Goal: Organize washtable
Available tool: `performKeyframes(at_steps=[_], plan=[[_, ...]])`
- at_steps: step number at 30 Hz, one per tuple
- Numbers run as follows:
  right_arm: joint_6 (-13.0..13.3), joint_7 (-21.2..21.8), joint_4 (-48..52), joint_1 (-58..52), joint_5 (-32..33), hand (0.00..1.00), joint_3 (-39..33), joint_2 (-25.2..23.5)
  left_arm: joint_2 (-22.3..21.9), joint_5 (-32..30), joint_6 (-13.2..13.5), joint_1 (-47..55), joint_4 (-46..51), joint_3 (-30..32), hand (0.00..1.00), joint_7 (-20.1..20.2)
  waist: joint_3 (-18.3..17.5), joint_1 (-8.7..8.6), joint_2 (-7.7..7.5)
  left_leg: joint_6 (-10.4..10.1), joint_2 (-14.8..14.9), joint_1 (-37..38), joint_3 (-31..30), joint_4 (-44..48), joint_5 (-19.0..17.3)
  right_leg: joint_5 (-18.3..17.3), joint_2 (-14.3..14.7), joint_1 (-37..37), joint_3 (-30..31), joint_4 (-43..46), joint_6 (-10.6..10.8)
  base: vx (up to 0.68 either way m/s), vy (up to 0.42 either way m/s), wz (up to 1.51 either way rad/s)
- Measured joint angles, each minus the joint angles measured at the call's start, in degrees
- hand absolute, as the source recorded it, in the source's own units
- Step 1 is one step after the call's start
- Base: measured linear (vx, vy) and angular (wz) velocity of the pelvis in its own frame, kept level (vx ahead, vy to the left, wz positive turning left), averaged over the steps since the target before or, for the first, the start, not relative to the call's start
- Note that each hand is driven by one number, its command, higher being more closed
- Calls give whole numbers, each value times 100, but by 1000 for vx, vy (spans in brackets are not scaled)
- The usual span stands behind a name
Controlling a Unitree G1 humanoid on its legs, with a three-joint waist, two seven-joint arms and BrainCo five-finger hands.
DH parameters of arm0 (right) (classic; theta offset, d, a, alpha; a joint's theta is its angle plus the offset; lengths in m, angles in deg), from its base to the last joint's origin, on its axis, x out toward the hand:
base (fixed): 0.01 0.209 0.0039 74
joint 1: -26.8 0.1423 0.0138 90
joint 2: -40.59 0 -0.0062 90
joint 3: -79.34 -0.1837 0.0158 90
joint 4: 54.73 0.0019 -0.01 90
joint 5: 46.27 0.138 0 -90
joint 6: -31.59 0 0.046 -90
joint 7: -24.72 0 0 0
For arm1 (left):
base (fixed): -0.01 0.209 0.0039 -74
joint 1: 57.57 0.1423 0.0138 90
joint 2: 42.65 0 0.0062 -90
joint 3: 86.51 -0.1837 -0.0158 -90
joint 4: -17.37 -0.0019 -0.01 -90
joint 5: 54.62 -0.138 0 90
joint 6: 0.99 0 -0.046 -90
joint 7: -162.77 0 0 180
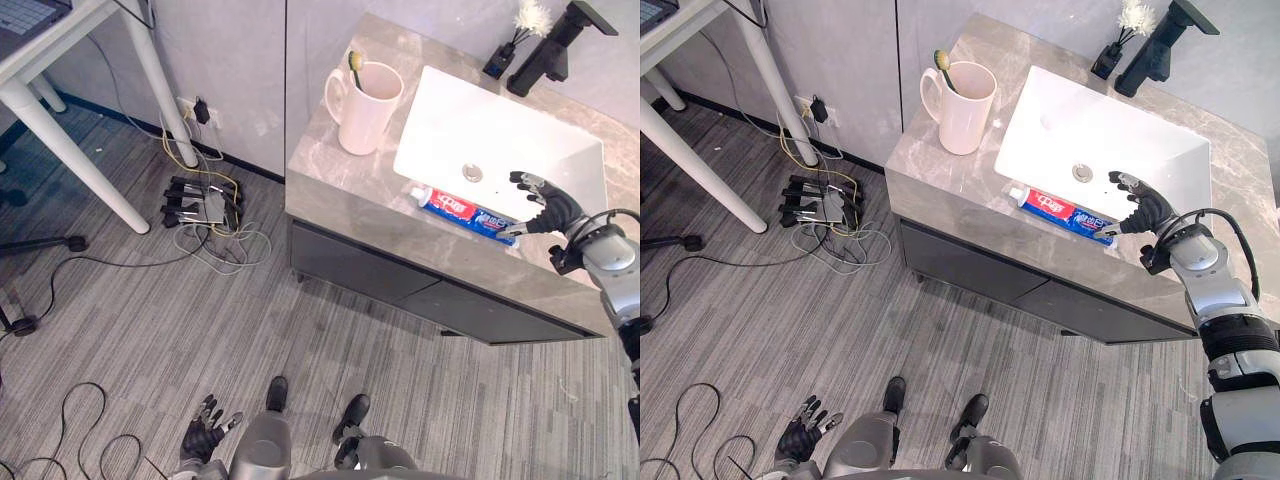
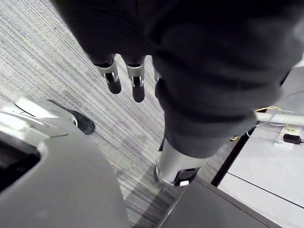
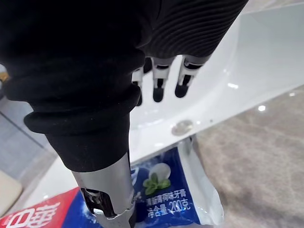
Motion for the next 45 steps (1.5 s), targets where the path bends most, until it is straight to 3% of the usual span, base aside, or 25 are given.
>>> performKeyframes(at_steps=[14,15,27,36,45], plan=[[-20,-8,5,-241,1,0,-21,0,0,-1,-1,-1,0,0,0,0,-1,9,4,3,-4,-114,-24,13,2,2,0,-91,-24,0,-3,1,0,0],[-21,-16,5,-241,1,100,-27,0,0,-2,0,-1,0,1,0,-1,-1,9,3,3,-4,-126,-39,15,2,2,1,-93,-41,-1,-3,19,11,6],[-34,-167,0,-101,2,100,-168,12,0,0,8,-5,52,30,0,-4,51,37,-44,-11,1,-269,-118,23,14,-1,13,-192,-112,-15,-6,12,8,3],[12,-143,81,-48,63,100,-155,12,85,2,-7,-101,137,135,0,-6,218,43,-243,3,-9,-326,-194,68,2,0,3,-185,-177,-21,-5,29,17,4],[7,-122,166,-64,61,100,-162,9,87,4,-6,-107,161,133,0,-9,261,83,-248,-30,0,-326,-201,86,-15,-1,13,-181,-174,-14,-5,0,0,0]])
